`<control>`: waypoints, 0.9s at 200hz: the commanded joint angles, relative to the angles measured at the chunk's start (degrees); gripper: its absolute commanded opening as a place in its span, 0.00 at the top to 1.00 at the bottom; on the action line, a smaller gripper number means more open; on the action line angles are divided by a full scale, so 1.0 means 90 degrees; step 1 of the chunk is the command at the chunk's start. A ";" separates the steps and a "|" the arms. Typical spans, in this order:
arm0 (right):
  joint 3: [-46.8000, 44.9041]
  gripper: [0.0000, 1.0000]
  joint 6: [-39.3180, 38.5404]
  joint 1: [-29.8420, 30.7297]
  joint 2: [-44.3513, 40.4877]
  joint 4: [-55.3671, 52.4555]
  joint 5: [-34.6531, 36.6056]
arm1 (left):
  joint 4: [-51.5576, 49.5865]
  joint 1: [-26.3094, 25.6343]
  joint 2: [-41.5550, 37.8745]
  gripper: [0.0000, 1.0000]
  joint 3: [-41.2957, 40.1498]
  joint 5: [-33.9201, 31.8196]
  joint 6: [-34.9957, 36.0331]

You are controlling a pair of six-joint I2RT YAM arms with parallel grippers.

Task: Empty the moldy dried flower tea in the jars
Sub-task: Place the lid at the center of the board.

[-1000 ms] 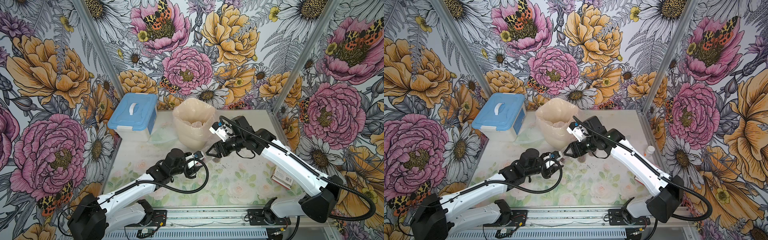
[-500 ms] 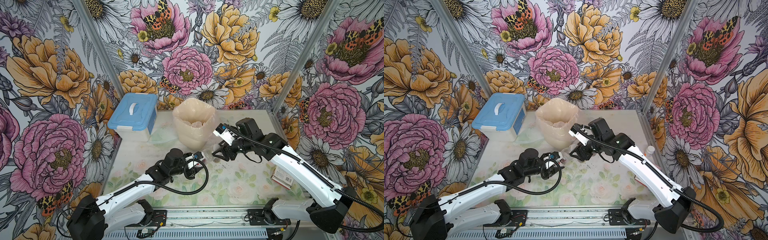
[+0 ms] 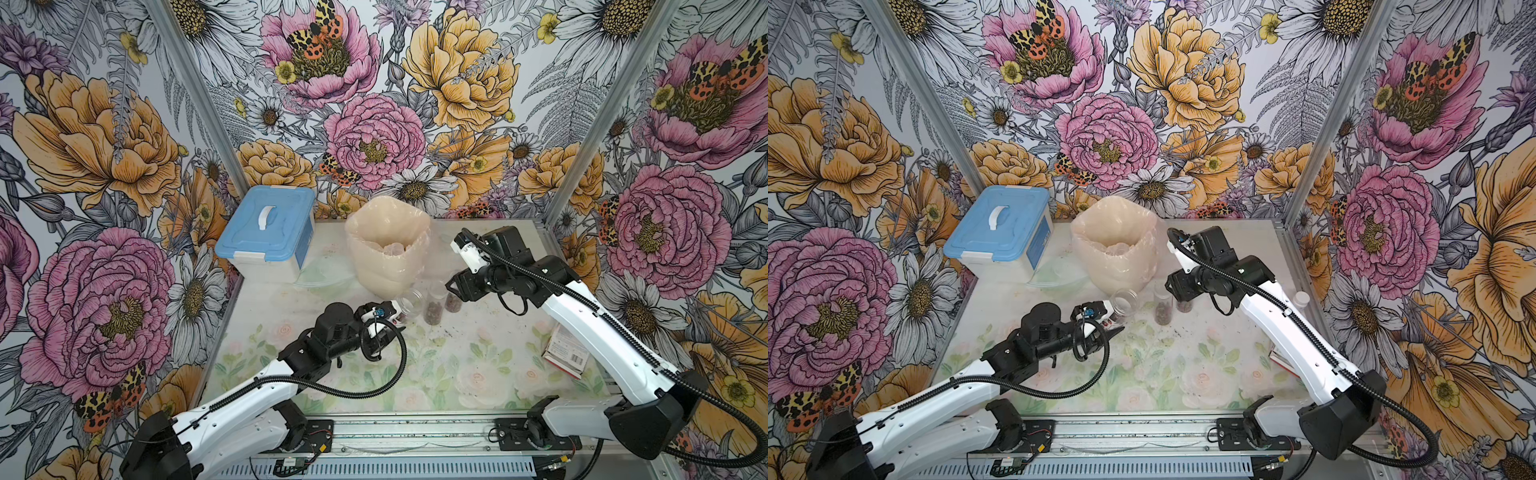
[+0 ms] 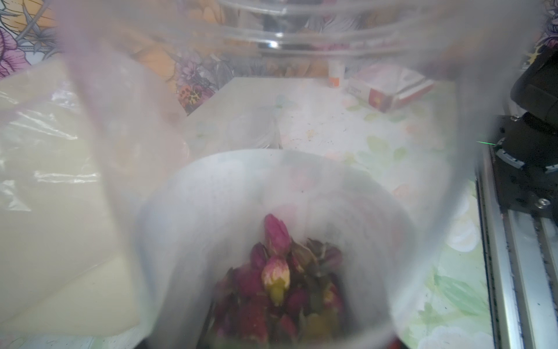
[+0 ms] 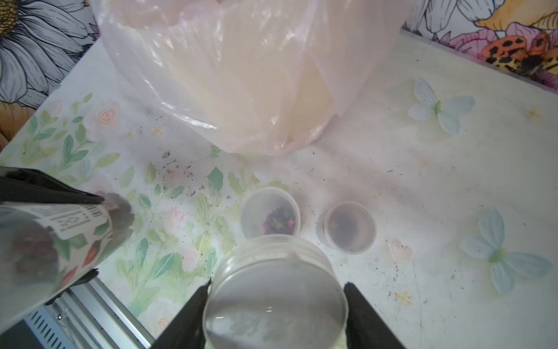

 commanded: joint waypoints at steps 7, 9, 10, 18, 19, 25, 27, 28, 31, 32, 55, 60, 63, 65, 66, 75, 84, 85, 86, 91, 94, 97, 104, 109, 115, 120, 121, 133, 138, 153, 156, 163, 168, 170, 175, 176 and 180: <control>0.0069 0.78 0.0710 -0.0400 0.0261 -0.0318 0.0460 | 0.0552 0.0063 -0.0234 0.40 -0.0192 -0.0213 -0.0255; 0.0059 0.78 0.0739 -0.0433 0.0288 -0.0323 0.0503 | 0.0563 0.0065 -0.0239 0.40 -0.0195 -0.0214 -0.0266; 0.0056 0.78 0.0755 -0.0447 0.0299 -0.0324 0.0523 | 0.0569 0.0065 -0.0242 0.40 -0.0196 -0.0214 -0.0263; 0.0049 0.78 0.0856 -0.0612 0.0394 -0.0339 0.0716 | 0.0589 0.0066 -0.0253 0.39 -0.0211 -0.0223 -0.0272; 0.0046 0.78 0.0867 -0.0639 0.0406 -0.0342 0.0737 | 0.0587 0.0061 -0.0254 0.39 -0.0213 -0.0219 -0.0276; 0.0062 0.78 0.0916 -0.0755 0.0494 -0.0344 0.0859 | 0.0588 0.0061 -0.0255 0.39 -0.0206 -0.0216 -0.0280; 0.0058 0.78 0.0924 -0.0798 0.0522 -0.0344 0.0886 | 0.0586 0.0064 -0.0257 0.39 -0.0206 -0.0215 -0.0280; 0.0055 0.78 0.0931 -0.0815 0.0533 -0.0344 0.0905 | 0.0586 0.0065 -0.0256 0.39 -0.0206 -0.0215 -0.0280; 0.0062 0.78 0.0957 -0.0877 0.0580 -0.0344 0.0945 | 0.0590 0.0066 -0.0256 0.39 -0.0206 -0.0210 -0.0287; 0.0062 0.78 0.0962 -0.0894 0.0596 -0.0344 0.0959 | 0.0588 0.0066 -0.0255 0.39 -0.0206 -0.0212 -0.0283; 0.0182 0.78 0.1067 -0.1322 0.1109 -0.0315 0.1234 | 0.0586 0.0066 -0.0291 0.39 -0.0201 -0.0193 -0.0301; 0.0229 0.78 0.1074 -0.1389 0.1240 -0.0310 0.1324 | 0.0586 0.0066 -0.0301 0.39 -0.0213 -0.0195 -0.0310; 0.0267 0.78 0.1082 -0.1440 0.1317 -0.0311 0.1366 | 0.0601 0.0063 -0.0303 0.39 -0.0215 -0.0200 -0.0309; 0.0292 0.78 0.1086 -0.1462 0.1374 -0.0306 0.1393 | 0.0597 0.0070 -0.0310 0.39 -0.0223 -0.0199 -0.0309; 0.0304 0.78 0.1089 -0.1479 0.1399 -0.0301 0.1412 | 0.0601 0.0068 -0.0307 0.39 -0.0224 -0.0197 -0.0309; 0.0446 0.78 0.1127 -0.1592 0.1655 -0.0283 0.1506 | 0.0632 0.0063 -0.0322 0.39 -0.0244 -0.0195 -0.0318; 0.0596 0.78 0.1167 -0.1676 0.1932 -0.0253 0.1535 | 0.0670 0.0066 -0.0332 0.39 -0.0264 -0.0190 -0.0319; 0.0617 0.78 0.1169 -0.1684 0.1961 -0.0250 0.1537 | 0.0676 0.0066 -0.0332 0.39 -0.0264 -0.0188 -0.0324; 0.0633 0.78 0.1175 -0.1692 0.1990 -0.0243 0.1538 | 0.0675 0.0066 -0.0332 0.39 -0.0269 -0.0186 -0.0321; 0.0710 0.78 0.1200 -0.1738 0.2116 -0.0193 0.1548 | 0.0684 0.0065 -0.0323 0.39 -0.0274 -0.0175 -0.0328; 0.0741 0.78 0.1214 -0.1753 0.2196 -0.0154 0.1549 | 0.0681 0.0066 -0.0325 0.39 -0.0274 -0.0173 -0.0333; 0.0781 0.78 0.1226 -0.1776 0.2260 -0.0120 0.1549 | 0.0691 0.0066 -0.0323 0.39 -0.0269 -0.0175 -0.0329; 0.0832 0.78 0.1247 -0.1812 0.2411 -0.0020 0.1532 | 0.0694 0.0066 -0.0323 0.39 -0.0265 -0.0166 -0.0329; 0.0860 0.77 0.1259 -0.1836 0.2508 0.0061 0.1506 | 0.0693 0.0066 -0.0323 0.39 -0.0265 -0.0165 -0.0329; 0.0890 0.76 0.1259 -0.1862 0.2621 0.0157 0.1495 | 0.0693 0.0066 -0.0322 0.39 -0.0267 -0.0165 -0.0338; 0.0914 0.76 0.1272 -0.1882 0.2718 0.0229 0.1485 | 0.0704 0.0064 -0.0332 0.39 -0.0265 -0.0161 -0.0338; 0.0918 0.76 0.1270 -0.1884 0.2739 0.0240 0.1483 | 0.0703 0.0065 -0.0327 0.39 -0.0265 -0.0163 -0.0338; 0.0984 0.75 0.1309 -0.1934 0.2987 0.0369 0.1442 | 0.0712 0.0066 -0.0347 0.39 -0.0265 -0.0163 -0.0338; 0.1010 0.75 0.1329 -0.1955 0.3087 0.0424 0.1418 | 0.0716 0.0066 -0.0347 0.39 -0.0265 -0.0166 -0.0343; 0.1049 0.74 0.1361 -0.1993 0.3360 0.0606 0.1383 | 0.0718 0.0066 -0.0360 0.39 -0.0255 -0.0166 -0.0346; 0.1059 0.74 0.1370 -0.2001 0.3391 0.0628 0.1383 | 0.0713 0.0063 -0.0361 0.39 -0.0255 -0.0164 -0.0342; 0.1078 0.74 0.1379 -0.2014 0.3508 0.0712 0.1359 | 0.0719 0.0066 -0.0362 0.39 -0.0255 -0.0152 -0.0346; 0.1107 0.73 0.1386 -0.2019 0.3584 0.0766 0.1337 | 0.0716 0.0063 -0.0362 0.39 -0.0255 -0.0156 -0.0347; 0.1112 0.73 0.1391 -0.2027 0.3614 0.0781 0.1325 | 0.0713 0.0065 -0.0362 0.39 -0.0255 -0.0156 -0.0348; 0.1140 0.73 0.1404 -0.2024 0.3702 0.0820 0.1310 | 0.0713 0.0063 -0.0357 0.39 -0.0255 -0.0156 -0.0350; 0.1153 0.73 0.1405 -0.2024 0.3720 0.0829 0.1307 | 0.0713 0.0064 -0.0354 0.39 -0.0255 -0.0161 -0.0349; 0.1172 0.73 0.1409 -0.2026 0.3788 0.0847 0.1282 | 0.0715 0.0066 -0.0361 0.39 -0.0251 -0.0156 -0.0348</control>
